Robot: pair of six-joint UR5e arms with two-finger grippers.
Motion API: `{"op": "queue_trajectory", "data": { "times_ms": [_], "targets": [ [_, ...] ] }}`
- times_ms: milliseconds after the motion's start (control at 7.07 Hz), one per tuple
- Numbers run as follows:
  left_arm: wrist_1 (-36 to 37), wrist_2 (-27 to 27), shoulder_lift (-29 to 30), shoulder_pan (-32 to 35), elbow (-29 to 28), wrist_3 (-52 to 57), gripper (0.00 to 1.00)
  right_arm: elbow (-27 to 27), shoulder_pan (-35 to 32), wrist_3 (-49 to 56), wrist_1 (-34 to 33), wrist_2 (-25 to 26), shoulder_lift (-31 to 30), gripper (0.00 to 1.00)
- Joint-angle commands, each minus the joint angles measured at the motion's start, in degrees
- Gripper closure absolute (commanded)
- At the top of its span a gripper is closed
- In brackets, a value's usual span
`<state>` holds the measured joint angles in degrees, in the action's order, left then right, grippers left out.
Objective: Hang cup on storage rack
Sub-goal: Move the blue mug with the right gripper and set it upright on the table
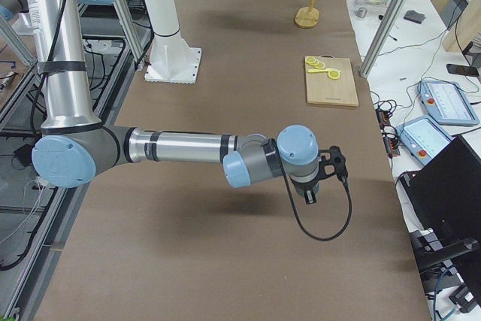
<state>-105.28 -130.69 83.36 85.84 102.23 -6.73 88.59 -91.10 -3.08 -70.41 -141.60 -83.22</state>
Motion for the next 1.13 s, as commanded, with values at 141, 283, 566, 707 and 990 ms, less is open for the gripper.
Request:
{"op": "queue_trajectory", "data": {
  "times_ms": [141,283,566,707,990],
  "targets": [
    [-0.7,0.0,0.0,-0.1,0.2,-0.1,0.02,7.7,21.9,-15.3,-1.0,2.5,15.7,1.00],
    [-0.9,0.0,0.1,-0.1,-0.1,-0.1,0.02,9.7,30.6,-20.3,-0.9,8.8,18.1,1.00],
    [-2.1,0.0,0.4,-0.1,-1.8,0.0,0.02,9.5,44.8,-25.4,-1.0,21.0,23.3,1.00],
    [-2.6,0.0,0.4,-0.1,-2.3,0.0,0.02,8.9,47.9,-27.7,-1.2,23.2,25.9,1.00],
    [-2.7,0.0,0.2,-0.2,-2.5,0.0,0.02,7.4,54.0,-32.2,-2.9,30.3,30.0,1.00]
  ]
}}
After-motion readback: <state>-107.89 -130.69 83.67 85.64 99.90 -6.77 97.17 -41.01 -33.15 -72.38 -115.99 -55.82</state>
